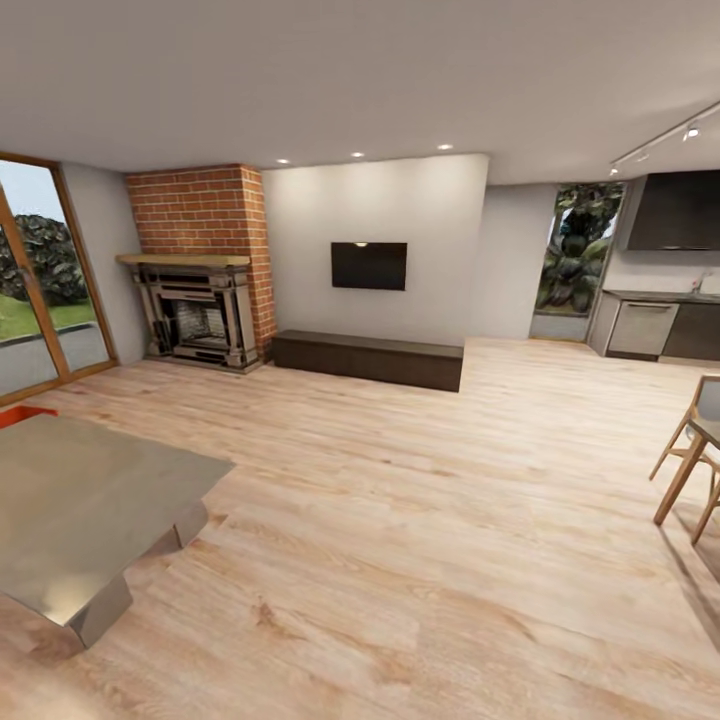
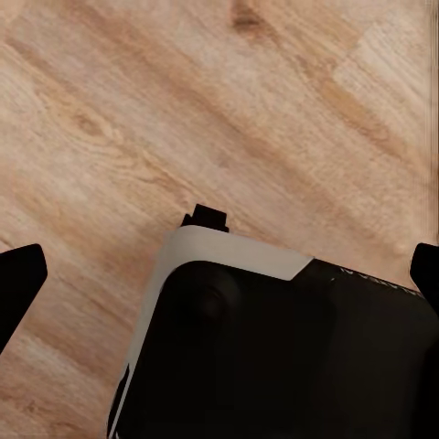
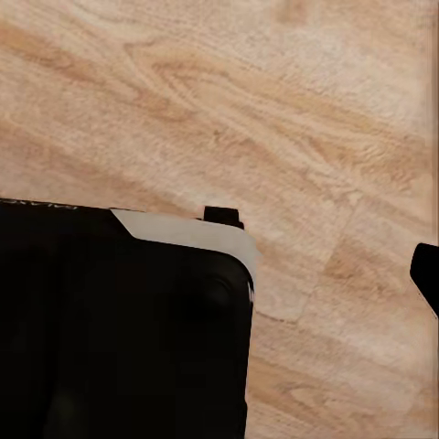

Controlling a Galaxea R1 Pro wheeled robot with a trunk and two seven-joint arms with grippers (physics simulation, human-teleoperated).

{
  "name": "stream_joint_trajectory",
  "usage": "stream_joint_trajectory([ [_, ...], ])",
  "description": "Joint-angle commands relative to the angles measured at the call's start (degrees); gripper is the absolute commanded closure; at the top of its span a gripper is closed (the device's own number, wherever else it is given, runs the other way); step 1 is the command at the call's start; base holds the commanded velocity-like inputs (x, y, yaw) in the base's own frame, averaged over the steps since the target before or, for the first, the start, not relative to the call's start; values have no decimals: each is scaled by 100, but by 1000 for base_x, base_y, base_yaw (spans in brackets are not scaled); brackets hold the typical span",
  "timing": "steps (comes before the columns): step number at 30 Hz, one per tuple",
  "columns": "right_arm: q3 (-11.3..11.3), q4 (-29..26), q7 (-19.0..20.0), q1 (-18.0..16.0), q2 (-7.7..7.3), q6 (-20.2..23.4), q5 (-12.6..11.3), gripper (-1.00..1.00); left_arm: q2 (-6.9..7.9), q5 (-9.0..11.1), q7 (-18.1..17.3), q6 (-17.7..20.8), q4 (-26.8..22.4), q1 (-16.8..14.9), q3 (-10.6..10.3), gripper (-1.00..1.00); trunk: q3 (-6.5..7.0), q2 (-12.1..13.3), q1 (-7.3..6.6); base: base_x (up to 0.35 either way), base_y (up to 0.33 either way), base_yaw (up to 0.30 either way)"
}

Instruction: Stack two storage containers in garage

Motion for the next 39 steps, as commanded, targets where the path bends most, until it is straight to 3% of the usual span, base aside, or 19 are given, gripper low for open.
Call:
stream_joint_trajectory([
  [1,49,17,-10,-8,3,-34,-59,-100,0,42,15,-11,0,-4,-49,-100,-10,-6,4,323,-73,0],
  [9,27,17,42,-8,89,-40,-118,-100,-9,39,15,-16,0,-4,-49,-100,-10,-6,4,323,-36,0],
  [28,67,17,59,-6,63,-42,-61,-100,-9,38,15,-18,0,-4,-49,-100,-10,-6,4,323,-1,-204],
  [39,83,17,33,-8,33,-11,-51,-100,-9,38,15,-11,0,-4,-49,-100,-10,-6,4,323,0,-23],
])
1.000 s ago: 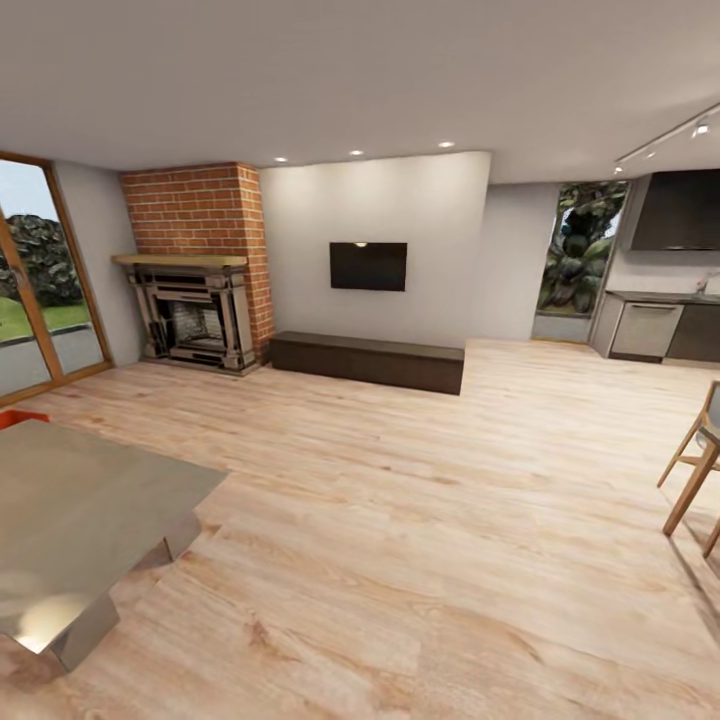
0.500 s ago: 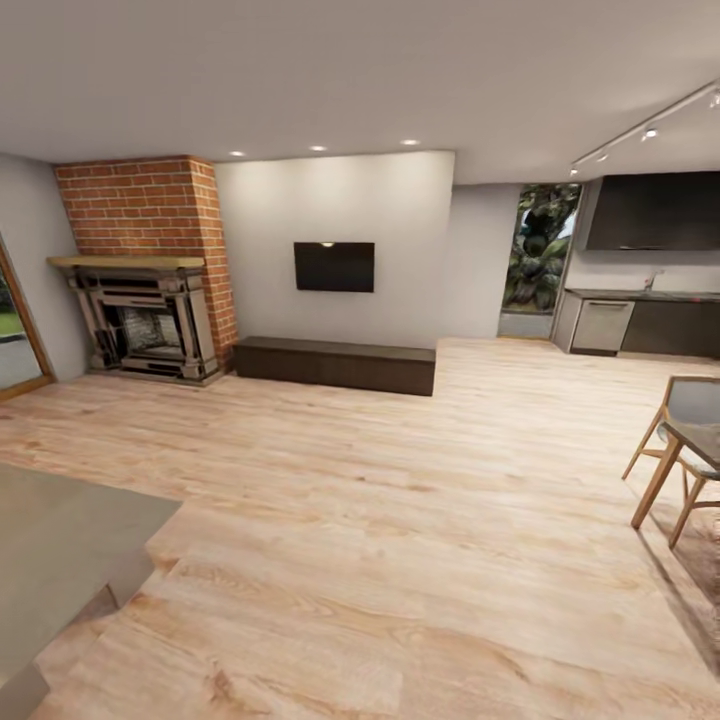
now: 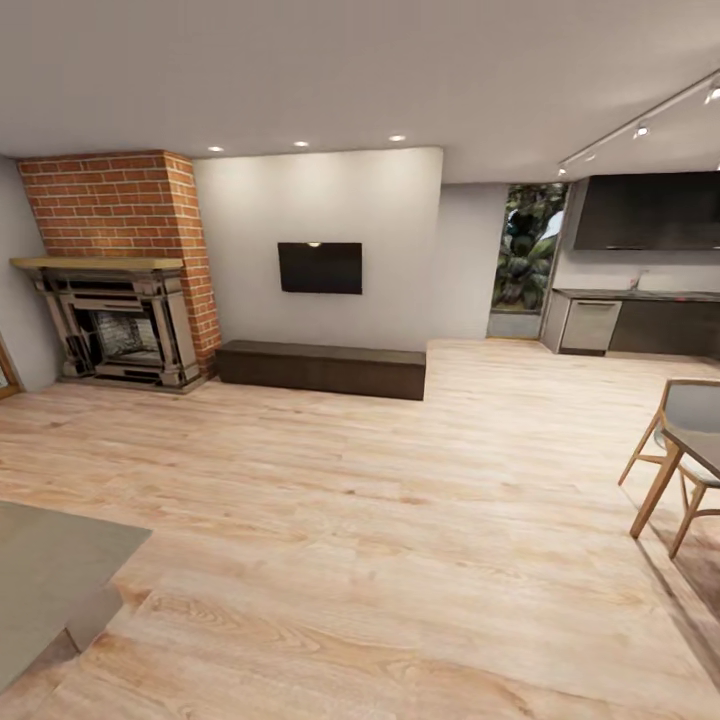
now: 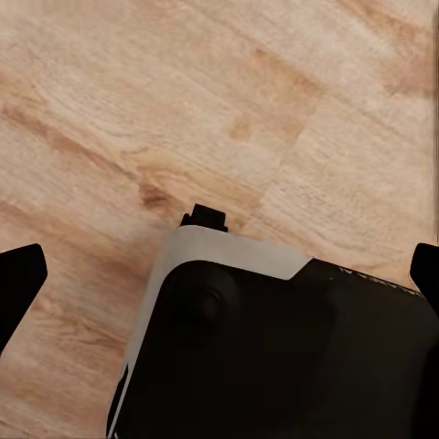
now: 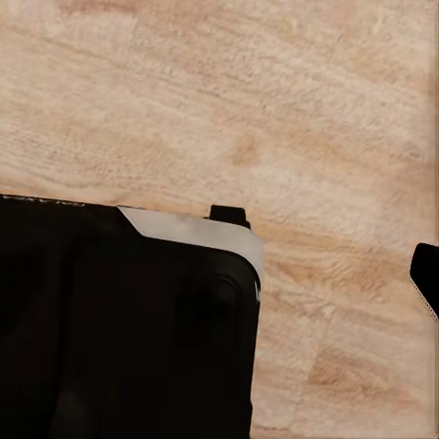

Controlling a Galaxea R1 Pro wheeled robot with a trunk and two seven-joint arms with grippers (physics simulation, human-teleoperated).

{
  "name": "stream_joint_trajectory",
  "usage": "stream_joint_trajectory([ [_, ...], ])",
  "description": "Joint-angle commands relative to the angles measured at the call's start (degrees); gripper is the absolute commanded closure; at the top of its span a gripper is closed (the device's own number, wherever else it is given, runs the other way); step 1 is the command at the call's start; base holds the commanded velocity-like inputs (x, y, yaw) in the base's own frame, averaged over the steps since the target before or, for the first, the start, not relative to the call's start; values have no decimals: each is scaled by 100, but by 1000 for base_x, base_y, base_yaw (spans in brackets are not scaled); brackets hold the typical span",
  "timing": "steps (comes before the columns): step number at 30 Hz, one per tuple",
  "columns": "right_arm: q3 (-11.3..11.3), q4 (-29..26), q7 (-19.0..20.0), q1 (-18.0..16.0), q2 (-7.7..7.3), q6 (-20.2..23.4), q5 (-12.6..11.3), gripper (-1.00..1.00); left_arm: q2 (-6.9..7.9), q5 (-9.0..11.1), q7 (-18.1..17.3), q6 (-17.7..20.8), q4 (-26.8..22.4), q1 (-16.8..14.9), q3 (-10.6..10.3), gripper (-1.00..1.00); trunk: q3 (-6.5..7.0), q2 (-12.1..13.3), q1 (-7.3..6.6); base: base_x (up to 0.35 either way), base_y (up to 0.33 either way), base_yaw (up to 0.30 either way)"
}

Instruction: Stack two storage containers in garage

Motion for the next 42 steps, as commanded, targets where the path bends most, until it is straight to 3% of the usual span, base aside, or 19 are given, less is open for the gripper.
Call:
stream_joint_trajectory([
  [1,50,17,-16,-8,2,-26,-59,-100,0,43,14,-11,0,-4,-48,-100,-10,-7,4,323,0,-1],
  [42,45,17,-44,-8,45,-43,-33,-100,0,43,6,-11,0,-4,-51,-100,-10,-7,4,323,0,0],
])
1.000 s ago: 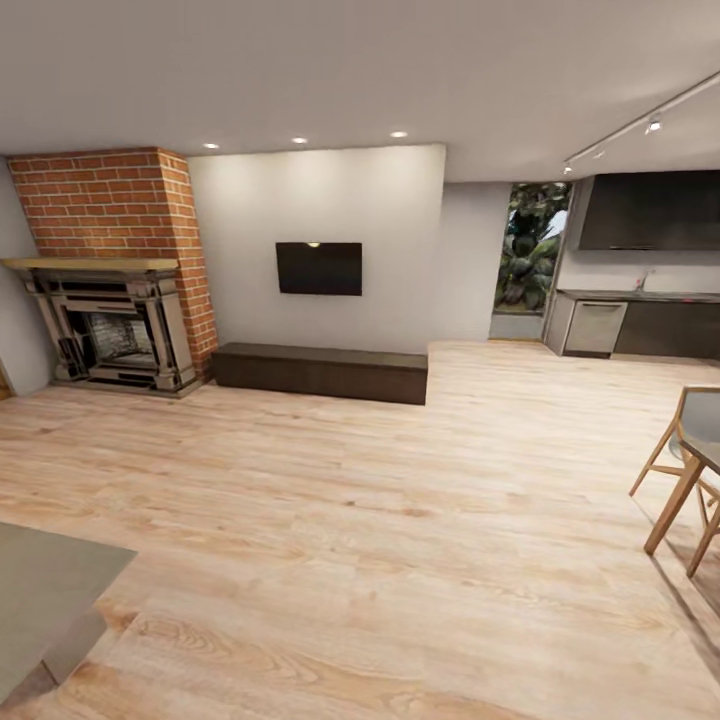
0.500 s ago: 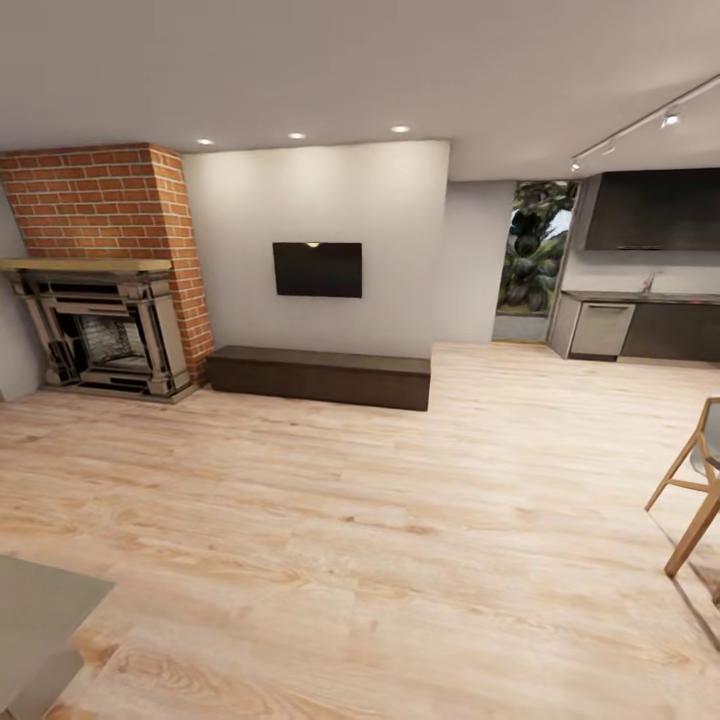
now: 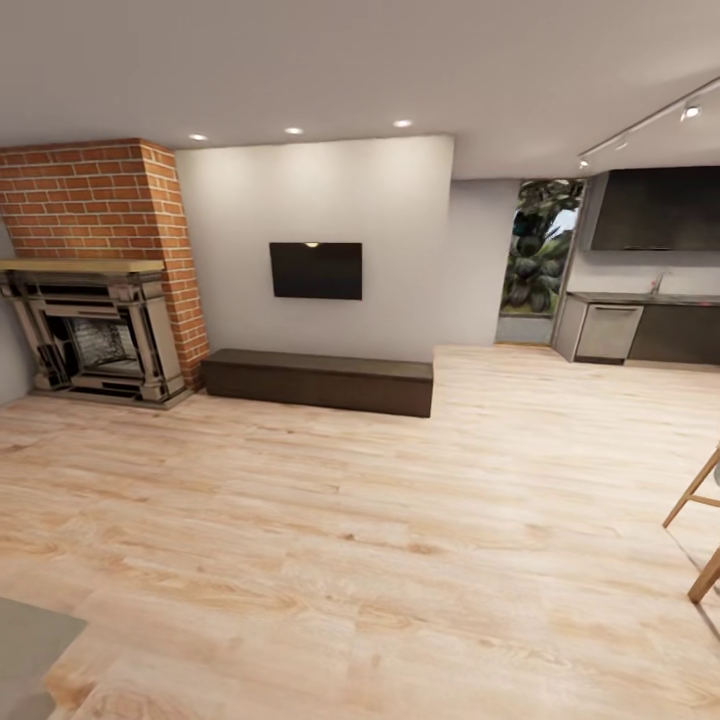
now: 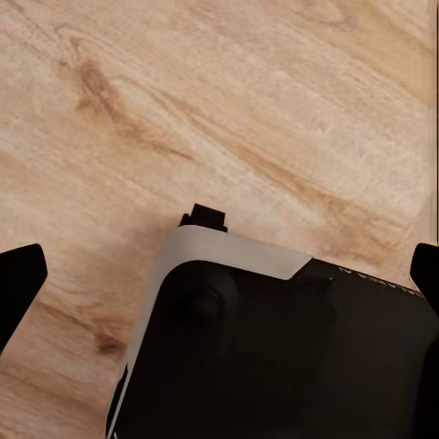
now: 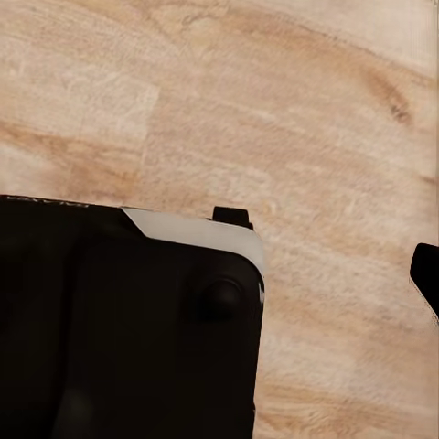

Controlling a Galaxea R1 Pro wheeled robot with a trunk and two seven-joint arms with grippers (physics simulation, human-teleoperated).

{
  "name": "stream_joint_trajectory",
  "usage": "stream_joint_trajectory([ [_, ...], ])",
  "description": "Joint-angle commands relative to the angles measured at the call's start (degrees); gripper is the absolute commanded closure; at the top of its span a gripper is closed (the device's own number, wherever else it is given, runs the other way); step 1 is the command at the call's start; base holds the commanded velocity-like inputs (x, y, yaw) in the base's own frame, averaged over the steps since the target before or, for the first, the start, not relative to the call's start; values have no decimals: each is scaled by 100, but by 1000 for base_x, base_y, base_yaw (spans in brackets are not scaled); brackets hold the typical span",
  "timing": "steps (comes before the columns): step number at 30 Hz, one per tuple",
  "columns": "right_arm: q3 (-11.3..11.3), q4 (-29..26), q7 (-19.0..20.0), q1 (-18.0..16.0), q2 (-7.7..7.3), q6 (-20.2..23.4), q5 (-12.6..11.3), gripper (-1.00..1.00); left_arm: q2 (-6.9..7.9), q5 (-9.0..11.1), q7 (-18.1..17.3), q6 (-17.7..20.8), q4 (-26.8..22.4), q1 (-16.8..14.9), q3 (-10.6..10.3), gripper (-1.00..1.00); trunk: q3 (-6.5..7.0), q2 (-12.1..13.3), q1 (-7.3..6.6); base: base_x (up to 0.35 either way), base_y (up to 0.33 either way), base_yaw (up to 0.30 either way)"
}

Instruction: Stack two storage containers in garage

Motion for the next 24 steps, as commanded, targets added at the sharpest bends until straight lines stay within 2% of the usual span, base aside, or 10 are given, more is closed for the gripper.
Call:
stream_joint_trajectory([
  [1,47,17,-11,-9,3,-37,-58,-100,0,43,14,-11,0,-4,-49,-100,-10,-7,4,323,0,0],
  [9,46,17,-11,-6,-5,-45,-72,-100,0,43,15,-11,0,-4,-47,-100,-10,-7,4,323,0,40],
  [24,46,17,-19,-9,-15,-46,-93,-100,0,43,16,-11,0,-4,-46,-100,-10,-7,4,323,0,258],
])
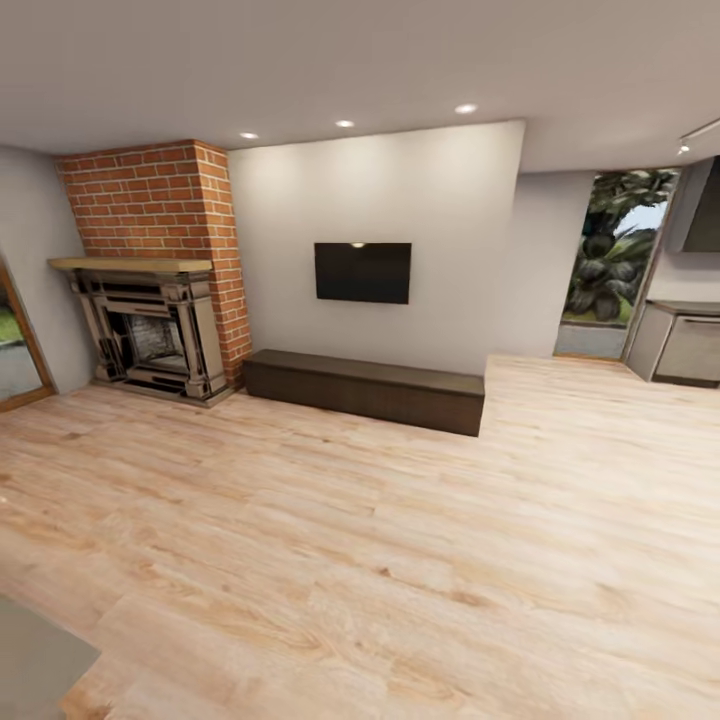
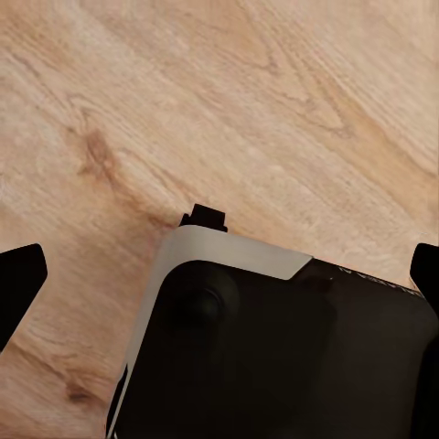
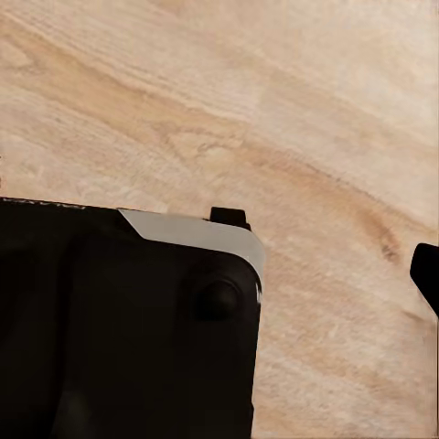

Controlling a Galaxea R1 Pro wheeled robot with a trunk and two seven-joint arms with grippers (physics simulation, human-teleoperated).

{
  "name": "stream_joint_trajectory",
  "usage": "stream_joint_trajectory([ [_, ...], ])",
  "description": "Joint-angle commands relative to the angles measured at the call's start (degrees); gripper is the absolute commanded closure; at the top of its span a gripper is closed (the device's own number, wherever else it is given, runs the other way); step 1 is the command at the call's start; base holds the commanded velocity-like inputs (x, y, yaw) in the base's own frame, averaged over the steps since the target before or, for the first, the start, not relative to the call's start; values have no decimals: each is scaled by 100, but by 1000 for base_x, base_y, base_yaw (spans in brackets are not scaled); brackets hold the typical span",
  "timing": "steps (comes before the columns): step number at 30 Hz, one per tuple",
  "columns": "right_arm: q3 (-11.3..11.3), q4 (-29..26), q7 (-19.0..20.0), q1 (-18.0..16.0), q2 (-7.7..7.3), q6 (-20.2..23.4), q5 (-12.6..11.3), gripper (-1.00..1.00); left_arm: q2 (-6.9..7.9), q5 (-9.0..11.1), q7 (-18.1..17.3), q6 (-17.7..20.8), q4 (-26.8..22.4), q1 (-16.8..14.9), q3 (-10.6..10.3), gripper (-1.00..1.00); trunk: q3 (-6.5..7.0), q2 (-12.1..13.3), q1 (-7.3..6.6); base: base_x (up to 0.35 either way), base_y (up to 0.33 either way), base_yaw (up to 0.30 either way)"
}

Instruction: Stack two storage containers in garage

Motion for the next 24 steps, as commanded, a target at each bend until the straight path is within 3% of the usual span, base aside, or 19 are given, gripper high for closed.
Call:
stream_joint_trajectory([
  [1,49,17,-10,-8,3,-34,-59,-100,-1,43,14,-11,1,-4,-49,-100,-10,-7,5,323,0,268],
  [11,49,17,-8,-8,-2,-30,-61,-100,-1,43,14,-11,1,-4,-49,-100,-10,-7,5,323,0,241],
  [24,23,17,39,-7,-31,-20,-123,-100,-1,43,13,-11,1,-4,-49,-100,-10,-7,5,323,0,10],
])
